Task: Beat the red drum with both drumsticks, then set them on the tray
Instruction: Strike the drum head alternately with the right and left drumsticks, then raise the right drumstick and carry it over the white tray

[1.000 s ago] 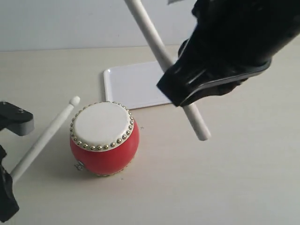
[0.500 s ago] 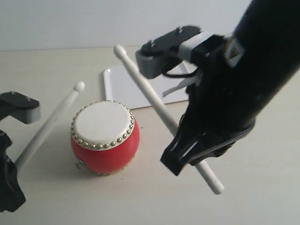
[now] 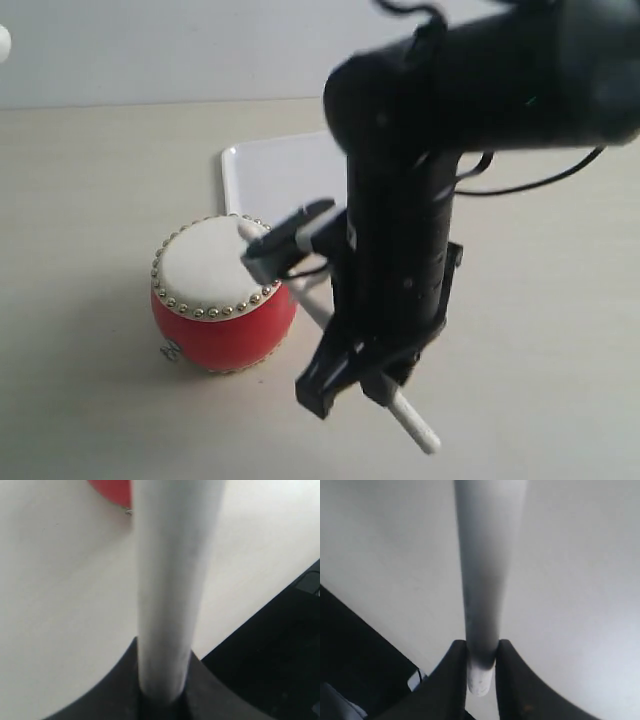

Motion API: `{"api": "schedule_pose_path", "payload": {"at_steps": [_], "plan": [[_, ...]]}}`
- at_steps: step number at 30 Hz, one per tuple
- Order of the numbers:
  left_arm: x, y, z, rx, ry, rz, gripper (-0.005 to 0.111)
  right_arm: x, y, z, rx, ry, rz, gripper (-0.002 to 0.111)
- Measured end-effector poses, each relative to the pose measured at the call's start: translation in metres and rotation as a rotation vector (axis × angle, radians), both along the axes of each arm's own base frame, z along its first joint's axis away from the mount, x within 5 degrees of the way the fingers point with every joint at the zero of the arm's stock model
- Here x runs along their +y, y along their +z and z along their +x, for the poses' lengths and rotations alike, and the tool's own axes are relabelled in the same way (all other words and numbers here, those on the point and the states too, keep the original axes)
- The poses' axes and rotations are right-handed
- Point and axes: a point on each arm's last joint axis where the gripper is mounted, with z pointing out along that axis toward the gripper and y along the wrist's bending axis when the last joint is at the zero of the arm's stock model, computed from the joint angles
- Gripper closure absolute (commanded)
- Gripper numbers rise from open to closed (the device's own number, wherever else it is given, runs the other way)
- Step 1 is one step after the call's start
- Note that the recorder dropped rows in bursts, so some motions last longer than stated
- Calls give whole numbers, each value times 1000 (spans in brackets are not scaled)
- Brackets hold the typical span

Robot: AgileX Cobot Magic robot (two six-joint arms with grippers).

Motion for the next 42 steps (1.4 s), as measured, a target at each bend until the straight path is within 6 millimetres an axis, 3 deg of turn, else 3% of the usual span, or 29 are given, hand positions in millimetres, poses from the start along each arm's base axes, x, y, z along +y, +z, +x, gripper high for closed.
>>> {"api": "schedule_pose_path", "payload": {"at_steps": [6,9,14,16,18,20,23,25,26,27,29,33,37,42], "plan": [[-14,-24,26,151,-16,90,107,-22,109,-17,-251,-53,279,108],[-23,-46,44,268,-34,158,107,-40,139,-30,-321,-84,356,108],[-37,-93,67,494,-71,249,107,-56,160,-43,-369,-103,416,108],[-43,-120,75,616,-85,293,107,-59,160,-45,-370,-104,415,108],[-46,-135,79,679,-93,315,107,-59,158,-46,-365,-103,409,108],[-47,-132,79,671,-90,300,107,-59,158,-46,-365,-103,409,108],[-45,-104,72,558,-89,233,107,-60,158,-46,-369,-103,407,108],[-36,-64,56,357,-89,137,107,-64,149,-43,-394,-93,349,108],[-33,-53,51,288,-86,105,107,-65,144,-40,-395,-96,322,108],[-25,-34,38,155,-82,53,107,-68,130,-33,-379,-117,273,108],[-11,-17,19,-16,-68,16,107,-75,103,-13,-360,-180,215,108],[24,-1,-14,-254,68,28,107,-94,72,24,-311,-273,197,108],[39,-6,-28,-297,149,53,107,-97,72,52,-276,-249,198,108],[47,-20,-39,-274,222,53,107,-86,59,99,-245,-151,86,108]]}}
